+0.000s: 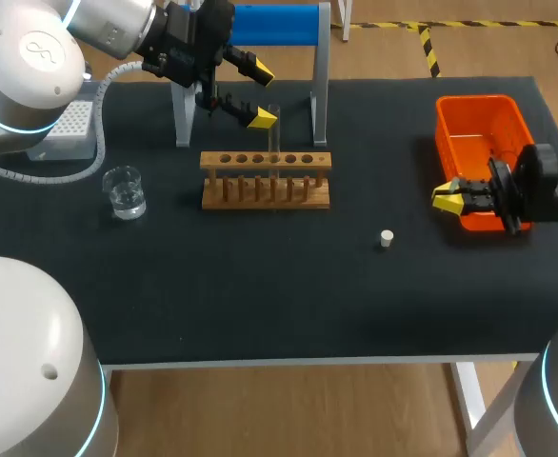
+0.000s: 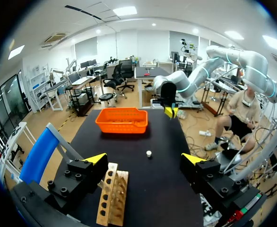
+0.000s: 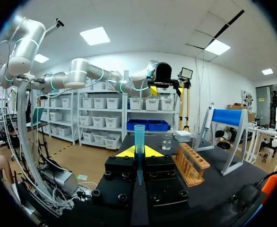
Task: Invert the test tube, pick up the pipette, mount the tip to pipette, aspirate from beaker and dispense into the tube, eject the tip, return the pipette, and cap with the stopper.
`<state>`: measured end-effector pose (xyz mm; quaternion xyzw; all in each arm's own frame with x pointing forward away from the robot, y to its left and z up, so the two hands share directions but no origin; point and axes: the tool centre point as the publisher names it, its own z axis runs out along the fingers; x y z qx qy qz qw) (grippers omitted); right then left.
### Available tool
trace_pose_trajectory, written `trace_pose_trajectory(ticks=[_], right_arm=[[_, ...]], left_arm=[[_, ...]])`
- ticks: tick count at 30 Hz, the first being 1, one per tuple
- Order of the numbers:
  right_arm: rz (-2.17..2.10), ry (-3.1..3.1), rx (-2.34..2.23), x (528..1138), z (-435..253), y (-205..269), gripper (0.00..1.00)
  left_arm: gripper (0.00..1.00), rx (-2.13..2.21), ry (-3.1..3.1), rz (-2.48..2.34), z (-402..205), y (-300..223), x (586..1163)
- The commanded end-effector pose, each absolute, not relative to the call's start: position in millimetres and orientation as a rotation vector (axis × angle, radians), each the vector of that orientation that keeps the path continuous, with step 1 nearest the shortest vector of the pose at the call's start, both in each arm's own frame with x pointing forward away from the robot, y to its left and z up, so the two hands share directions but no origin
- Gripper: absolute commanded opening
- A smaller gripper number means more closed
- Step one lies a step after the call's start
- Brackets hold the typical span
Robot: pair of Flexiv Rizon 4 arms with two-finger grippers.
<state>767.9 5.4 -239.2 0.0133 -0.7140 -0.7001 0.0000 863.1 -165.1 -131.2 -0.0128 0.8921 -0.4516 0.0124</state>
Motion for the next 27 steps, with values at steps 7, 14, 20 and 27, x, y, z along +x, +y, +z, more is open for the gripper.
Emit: trace_pose_trajectory(ticks=[7,14,20,27], right_arm=[[-2.199,-2.242,0.044,767,-239,4,0.0],[-2.199,-2.242,0.044,767,-239,4,0.0],[-2.199,-2.242,0.044,767,-239,4,0.0],[-2.199,-2.242,0.044,767,-239,4,0.0]], left_arm=[[1.0,-0.04,2.78,-1.408,-131,-165,863],[1.0,-0.221,2.76,-1.378,-142,-123,880],[1.0,-0.501,2.687,-1.297,-154,-67,901],[1.0,-0.697,2.606,-1.257,-164,-32,910]])
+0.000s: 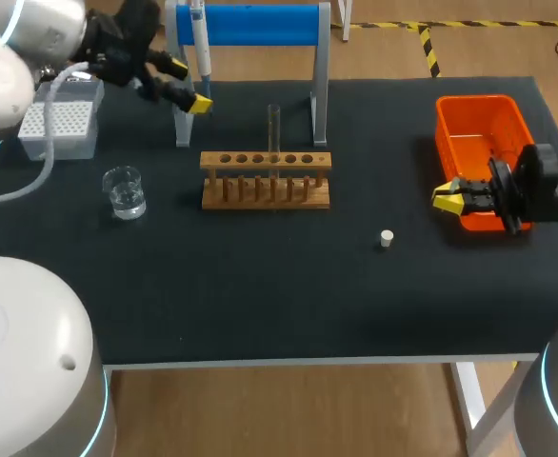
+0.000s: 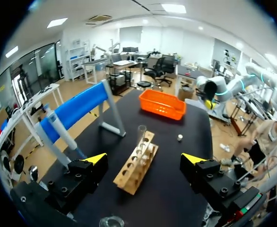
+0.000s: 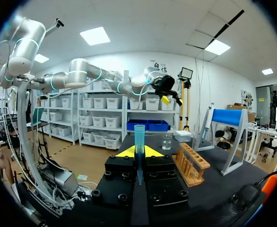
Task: Invert the test tube, pick up the pipette, mount the tip to pipette, aspirate from beaker and dispense into the tube, eject the tip, return the pipette, and cap with the stopper.
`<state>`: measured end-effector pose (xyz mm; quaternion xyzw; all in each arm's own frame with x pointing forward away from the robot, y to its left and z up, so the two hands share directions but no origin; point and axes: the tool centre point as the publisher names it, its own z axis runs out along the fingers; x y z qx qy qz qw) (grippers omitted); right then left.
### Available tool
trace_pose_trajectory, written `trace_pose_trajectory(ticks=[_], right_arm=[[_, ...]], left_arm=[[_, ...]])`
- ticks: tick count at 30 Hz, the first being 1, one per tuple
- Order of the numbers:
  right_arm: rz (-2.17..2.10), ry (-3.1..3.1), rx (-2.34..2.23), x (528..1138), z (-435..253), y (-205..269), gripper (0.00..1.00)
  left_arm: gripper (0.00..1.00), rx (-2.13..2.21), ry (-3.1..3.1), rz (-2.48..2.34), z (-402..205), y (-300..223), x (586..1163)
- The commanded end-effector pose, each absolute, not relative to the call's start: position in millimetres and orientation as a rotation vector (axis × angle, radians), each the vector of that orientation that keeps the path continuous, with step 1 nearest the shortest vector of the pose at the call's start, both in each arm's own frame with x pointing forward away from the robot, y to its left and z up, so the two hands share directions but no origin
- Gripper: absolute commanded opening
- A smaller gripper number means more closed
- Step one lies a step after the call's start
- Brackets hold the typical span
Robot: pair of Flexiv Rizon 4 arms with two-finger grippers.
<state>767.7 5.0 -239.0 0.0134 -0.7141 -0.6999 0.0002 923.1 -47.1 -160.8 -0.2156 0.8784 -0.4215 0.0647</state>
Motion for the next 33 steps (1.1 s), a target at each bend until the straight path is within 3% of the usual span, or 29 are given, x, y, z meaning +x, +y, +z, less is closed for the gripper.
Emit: trace_pose_trajectory(ticks=[1,12,33], right_arm=[[-2.199,-2.242,0.044,767,-239,4,0.0],[-2.199,-2.242,0.044,767,-239,4,0.0],[-2.199,-2.242,0.044,767,-239,4,0.0]], left_arm=[[1.0,-0.717,2.595,-1.26,-166,-28,911],[1.0,-1.003,2.343,-1.146,-162,-9,923],[1.0,-1.261,1.915,-0.968,-151,-22,946]])
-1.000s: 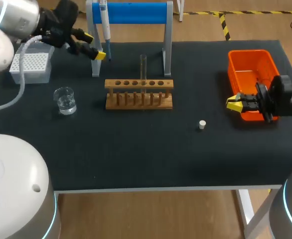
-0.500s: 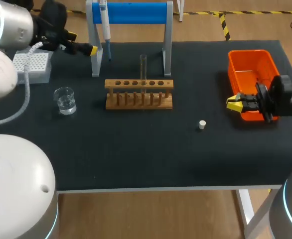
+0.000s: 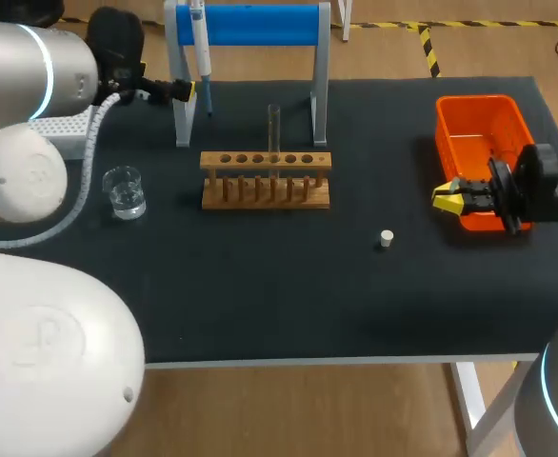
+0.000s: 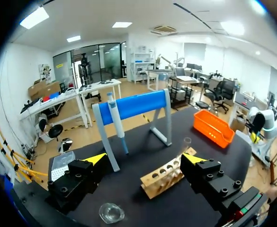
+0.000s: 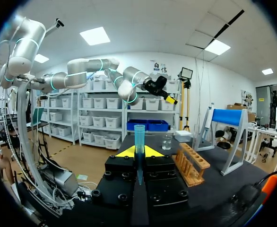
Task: Invert the test tube, pick up the pipette, mount the tip to pipette, aspirate from beaker and dispense into the tube, eject the tip, return the pipette, and cap with the stopper.
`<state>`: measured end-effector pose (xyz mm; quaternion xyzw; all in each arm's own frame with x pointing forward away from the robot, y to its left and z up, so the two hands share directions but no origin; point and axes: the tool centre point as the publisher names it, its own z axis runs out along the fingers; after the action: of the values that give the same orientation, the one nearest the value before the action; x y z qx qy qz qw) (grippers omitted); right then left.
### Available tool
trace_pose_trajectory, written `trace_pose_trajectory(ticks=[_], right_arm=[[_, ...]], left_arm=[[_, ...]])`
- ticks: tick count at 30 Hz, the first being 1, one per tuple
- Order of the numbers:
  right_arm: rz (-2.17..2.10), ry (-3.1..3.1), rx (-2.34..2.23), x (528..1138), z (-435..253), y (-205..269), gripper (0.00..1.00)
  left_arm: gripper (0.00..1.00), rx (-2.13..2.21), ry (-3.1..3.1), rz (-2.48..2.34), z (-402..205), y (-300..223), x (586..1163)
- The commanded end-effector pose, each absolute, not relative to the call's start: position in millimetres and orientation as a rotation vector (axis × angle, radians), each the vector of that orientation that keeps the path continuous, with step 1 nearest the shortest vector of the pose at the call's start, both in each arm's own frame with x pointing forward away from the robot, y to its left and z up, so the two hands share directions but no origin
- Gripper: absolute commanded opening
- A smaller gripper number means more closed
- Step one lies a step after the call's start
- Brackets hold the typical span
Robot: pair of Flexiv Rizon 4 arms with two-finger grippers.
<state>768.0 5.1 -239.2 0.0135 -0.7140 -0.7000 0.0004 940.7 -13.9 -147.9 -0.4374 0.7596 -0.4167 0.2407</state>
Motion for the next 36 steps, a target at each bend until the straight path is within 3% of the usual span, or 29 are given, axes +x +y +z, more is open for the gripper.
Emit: trace_pose_trajectory(ticks=[1,20,36], right_arm=[[-2.199,-2.242,0.044,767,-239,4,0.0],[-2.199,-2.242,0.044,767,-239,4,0.0],[-2.199,-2.242,0.044,767,-239,4,0.0]], left_arm=[[1.0,-1.265,1.901,-0.964,-151,-23,947],[1.0,-1.331,1.706,-0.838,-158,-56,986],[1.0,-1.448,1.574,-0.825,-170,-54,1026]])
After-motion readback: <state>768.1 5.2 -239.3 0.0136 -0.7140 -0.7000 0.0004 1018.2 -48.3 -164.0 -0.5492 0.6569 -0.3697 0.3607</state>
